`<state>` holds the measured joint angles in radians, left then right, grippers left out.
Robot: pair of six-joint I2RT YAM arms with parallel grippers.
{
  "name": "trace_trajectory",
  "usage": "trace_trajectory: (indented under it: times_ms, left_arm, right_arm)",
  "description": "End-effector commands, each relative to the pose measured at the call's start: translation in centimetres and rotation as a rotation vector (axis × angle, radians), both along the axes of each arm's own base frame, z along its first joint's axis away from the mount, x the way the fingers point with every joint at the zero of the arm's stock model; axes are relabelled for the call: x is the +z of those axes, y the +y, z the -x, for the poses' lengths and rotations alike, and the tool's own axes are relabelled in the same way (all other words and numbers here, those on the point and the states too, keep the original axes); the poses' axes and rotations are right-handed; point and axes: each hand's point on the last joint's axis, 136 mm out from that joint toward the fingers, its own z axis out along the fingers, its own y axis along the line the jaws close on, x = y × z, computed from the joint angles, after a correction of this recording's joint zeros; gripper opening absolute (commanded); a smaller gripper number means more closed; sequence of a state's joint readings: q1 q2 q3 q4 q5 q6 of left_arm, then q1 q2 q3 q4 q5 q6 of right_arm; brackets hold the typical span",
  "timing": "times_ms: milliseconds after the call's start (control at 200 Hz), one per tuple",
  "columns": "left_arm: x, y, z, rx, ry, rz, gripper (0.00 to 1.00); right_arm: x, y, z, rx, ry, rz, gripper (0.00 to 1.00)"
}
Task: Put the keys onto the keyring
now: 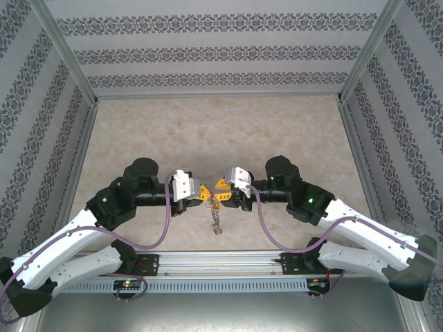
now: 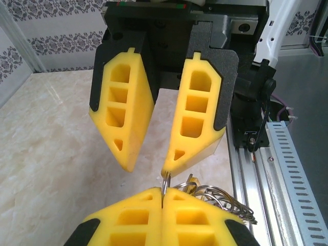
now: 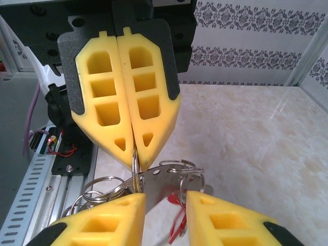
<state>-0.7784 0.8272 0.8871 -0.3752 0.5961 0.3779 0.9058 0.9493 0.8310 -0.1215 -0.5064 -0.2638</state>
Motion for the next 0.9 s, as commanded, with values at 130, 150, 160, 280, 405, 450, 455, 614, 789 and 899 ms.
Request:
trace_trajectory:
  times_ms: [130, 150, 160, 280, 405, 450, 455, 614, 789, 899]
  left_arm:
    - [2.4, -0.4, 0.1, -0.023, -0.064, 0.077, 0.00]
    - [2.4, -0.4, 0.1, -0.022, -0.064, 0.075, 0.00]
    - [2.4, -0.4, 0.1, -0.021, -0.063, 0.075, 0.00]
    - [2.3, -0.4, 0.1, -0.023, -0.062, 0.075, 0.00]
    - [2.4, -0.4, 0.2, -0.024, -0.062, 0.076, 0.00]
    - [2.4, -0.4, 0.2, -0.027, -0.062, 0.077, 0.00]
    - [2.4, -0.4, 0.2, -0.026, -0.062, 0.077, 0.00]
    - [2.4, -0.4, 0.3, -0.033, -0.059, 0.079, 0.00]
    - [2.0, -0.3, 0.2, -0.024, -0.051, 0.065, 0.00]
    - [1.4, 0.2, -0.5, 0.027, -0.050, 0.023, 0.00]
  right_arm:
    - [0.8, 0.5, 2.1, 0.105, -0.025, -0.047, 0.30]
    - [0.9, 0.5, 2.1, 0.107, -0.027, -0.050, 0.30]
    - [0.9, 0.4, 2.2, 0.107, -0.027, -0.050, 0.30]
    - [1.0, 0.4, 2.1, 0.104, -0.033, -0.057, 0.30]
    - [0.8, 0.6, 2.0, 0.101, -0.030, -0.052, 0.30]
    - [0.7, 0.6, 1.8, 0.094, -0.031, -0.047, 0.28]
    - [0.7, 0.7, 1.7, 0.094, -0.032, -0.047, 0.28]
    - [0.6, 1.0, 1.0, 0.071, -0.036, -0.036, 0.13]
    - [0.7, 1.1, 0.4, 0.043, -0.050, -0.023, 0.00]
    - [0.8, 0.7, -0.5, -0.015, -0.069, -0.010, 0.00]
